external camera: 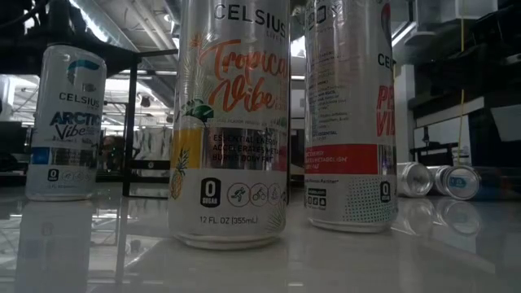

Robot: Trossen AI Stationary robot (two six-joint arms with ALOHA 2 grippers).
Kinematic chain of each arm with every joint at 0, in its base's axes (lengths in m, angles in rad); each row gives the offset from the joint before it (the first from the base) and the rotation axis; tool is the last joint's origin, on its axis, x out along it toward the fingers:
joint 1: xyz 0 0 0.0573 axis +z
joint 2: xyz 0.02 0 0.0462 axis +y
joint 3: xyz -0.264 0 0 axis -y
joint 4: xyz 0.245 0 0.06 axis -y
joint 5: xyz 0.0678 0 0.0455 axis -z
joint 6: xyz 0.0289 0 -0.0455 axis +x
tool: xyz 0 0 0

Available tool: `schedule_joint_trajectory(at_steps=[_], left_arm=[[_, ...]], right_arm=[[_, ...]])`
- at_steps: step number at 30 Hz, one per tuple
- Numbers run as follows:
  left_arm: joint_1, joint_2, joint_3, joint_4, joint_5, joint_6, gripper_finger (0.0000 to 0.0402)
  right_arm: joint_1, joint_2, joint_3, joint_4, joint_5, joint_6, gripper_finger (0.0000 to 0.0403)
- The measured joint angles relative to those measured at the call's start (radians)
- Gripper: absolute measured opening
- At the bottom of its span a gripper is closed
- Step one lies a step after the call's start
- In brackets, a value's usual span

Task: Place canned beverage on shelf
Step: Put the middle left blue soda can on the shelf

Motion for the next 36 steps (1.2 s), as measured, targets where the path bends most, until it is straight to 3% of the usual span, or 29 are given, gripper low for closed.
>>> schedule_joint_trajectory(at_steps=[19, 24, 36], left_arm=[[0.0, 0.0, 0.0, 0.001, -0.055, -0.167, 0.0249], [0.0, 0.0, 0.0, 0.012, -0.055, -0.218, 0.0272], [0.0, 0.041, 0.038, 0.172, -0.055, -0.243, 0.0275]], right_arm=[[0.0, 0.0, 0.0, 0.0, 0.0, 0.0, 0.0002], [0.0, 0.0, 0.0, 0.0, 0.0, -0.001, 0.0002], [0.0, 0.0, 0.0, 0.0, 0.0, -0.001, 0.0002]])
